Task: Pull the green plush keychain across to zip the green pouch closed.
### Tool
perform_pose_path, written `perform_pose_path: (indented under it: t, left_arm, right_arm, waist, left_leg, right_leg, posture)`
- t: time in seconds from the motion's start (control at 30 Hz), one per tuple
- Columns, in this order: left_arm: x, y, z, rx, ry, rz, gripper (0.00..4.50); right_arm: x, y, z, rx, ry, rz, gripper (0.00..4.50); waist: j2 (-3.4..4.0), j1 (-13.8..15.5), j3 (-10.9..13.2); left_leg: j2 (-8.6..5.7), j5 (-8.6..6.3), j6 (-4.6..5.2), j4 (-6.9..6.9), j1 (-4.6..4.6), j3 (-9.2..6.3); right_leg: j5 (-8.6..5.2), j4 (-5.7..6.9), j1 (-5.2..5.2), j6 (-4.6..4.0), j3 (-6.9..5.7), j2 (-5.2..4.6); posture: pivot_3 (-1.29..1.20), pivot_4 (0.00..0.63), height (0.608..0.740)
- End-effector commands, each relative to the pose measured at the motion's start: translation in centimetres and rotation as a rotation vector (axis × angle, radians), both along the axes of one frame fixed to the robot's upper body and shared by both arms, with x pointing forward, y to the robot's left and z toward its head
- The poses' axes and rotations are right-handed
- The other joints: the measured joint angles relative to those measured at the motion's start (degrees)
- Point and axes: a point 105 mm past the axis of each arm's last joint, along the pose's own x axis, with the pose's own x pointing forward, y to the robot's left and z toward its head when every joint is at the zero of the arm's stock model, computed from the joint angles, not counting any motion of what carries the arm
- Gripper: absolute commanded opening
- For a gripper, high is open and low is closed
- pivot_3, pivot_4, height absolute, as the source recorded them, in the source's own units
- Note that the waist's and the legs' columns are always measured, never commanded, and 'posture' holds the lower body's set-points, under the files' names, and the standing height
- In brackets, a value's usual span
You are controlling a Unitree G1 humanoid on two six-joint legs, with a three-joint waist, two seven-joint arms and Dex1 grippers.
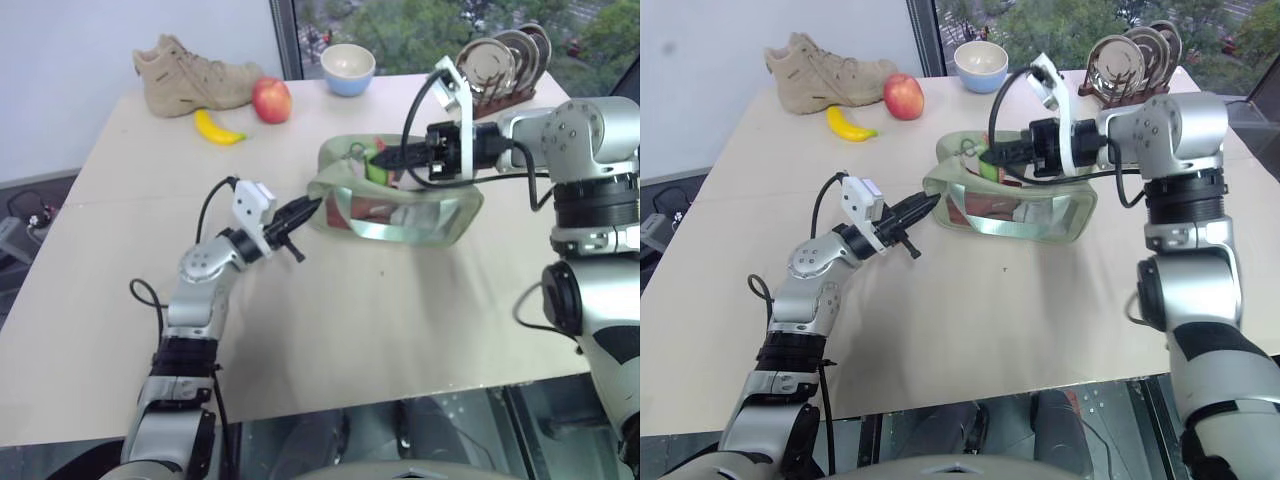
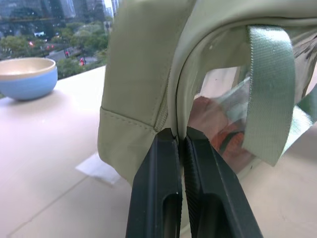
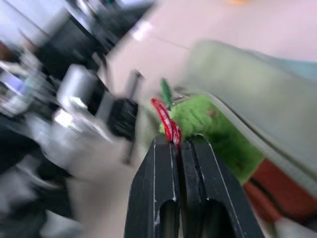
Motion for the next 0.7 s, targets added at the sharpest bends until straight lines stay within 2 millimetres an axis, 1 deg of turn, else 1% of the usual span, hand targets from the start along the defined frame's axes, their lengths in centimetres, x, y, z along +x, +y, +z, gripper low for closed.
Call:
perform_pose_path:
  t: [0.03,0.17,0.23,0.3,0.33,0.4,0.53,0.6,0.7]
  left_arm:
    - [0.2,0.9,-0.1,0.008,0.007,0.047,0.00]
    - [0.3,0.9,-0.7,0.020,0.030,0.049,0.00]
    - [0.4,0.8,-0.8,0.023,0.036,0.050,0.00]
    - [0.5,0.7,-0.8,0.020,0.040,0.049,0.00]
    - [0.5,0.7,-0.8,0.022,0.042,0.049,0.00]
    - [0.6,0.6,-0.9,0.023,0.044,0.049,0.00]
    - [0.6,0.7,-1.0,0.027,0.049,0.051,0.00]
    - [0.6,0.7,-1.2,0.028,0.052,0.050,0.00]
    - [0.4,0.6,-1.3,0.028,0.055,0.050,0.00]
  right_arm:
    - [0.0,-1.3,4.1,0.021,-0.189,-0.043,0.04]
    - [-0.5,-2.0,6.9,0.211,-0.080,-0.044,0.04]
    - [-0.5,-2.4,7.4,0.245,-0.058,-0.046,0.04]
    - [-0.4,-2.6,7.4,0.246,-0.043,-0.056,0.04]
    - [-0.5,-2.7,7.0,0.217,-0.051,-0.055,0.04]
    - [-0.8,-2.6,5.6,0.078,-0.124,-0.044,0.04]
    - [-1.8,-2.8,2.7,-0.272,-0.376,0.058,0.04]
    - [-1.8,-2.7,2.6,-0.336,-0.458,0.081,0.04]
    - [-1.3,-3.0,2.2,-0.512,-0.644,0.101,0.04]
  waist:
    - [0.00,0.0,0.0]
    - [0.00,0.1,0.0]
    - [0.00,0.2,0.0]
    - [0.00,0.2,0.0]
    - [0.00,0.2,0.0]
    - [0.00,0.2,0.0]
    - [0.00,0.2,0.0]
    - [0.00,0.3,0.0]
    - [-0.01,0.3,0.0]
  left_leg:
    - [0.00,0.00,0.00,0.03,0.01,-0.01]
    - [0.01,0.00,0.00,0.09,0.02,-0.02]
    - [0.01,0.00,0.00,0.10,0.01,-0.04]
    - [0.01,0.00,0.00,0.09,0.01,-0.06]
    - [0.01,0.00,0.00,0.08,0.01,-0.06]
    - [0.01,0.00,0.00,0.07,-0.01,-0.07]
    - [-0.01,-0.01,0.00,0.07,-0.06,-0.14]
    - [-0.02,-0.01,0.01,0.08,-0.07,-0.12]
    - [0.00,-0.01,0.01,0.20,-0.03,-0.07]
  right_leg:
    - [0.00,0.01,0.02,0.00,-0.03,0.01]
    - [0.00,0.04,0.05,0.00,-0.05,0.01]
    - [0.00,0.04,0.06,0.00,-0.06,0.01]
    - [0.00,0.03,0.07,0.00,-0.06,0.01]
    - [0.00,0.03,0.06,0.00,-0.06,0.01]
    - [0.00,0.03,0.04,0.00,-0.06,0.00]
    - [0.00,-0.02,0.02,0.00,-0.17,-0.02]
    - [0.00,-0.06,0.04,0.00,-0.18,-0.03]
    - [0.00,-0.08,0.06,0.00,-0.20,-0.03]
  posture:
    - [0.00,0.150,0.740]
    - [0.00,0.150,0.740]
    - [0.00,0.150,0.740]
    - [0.00,0.150,0.740]
    - [0.00,0.150,0.740]
    - [0.00,0.150,0.740]
    - [0.00,0.150,0.740]
    - [0.00,0.150,0.740]
    - [0.00,0.150,0.740]
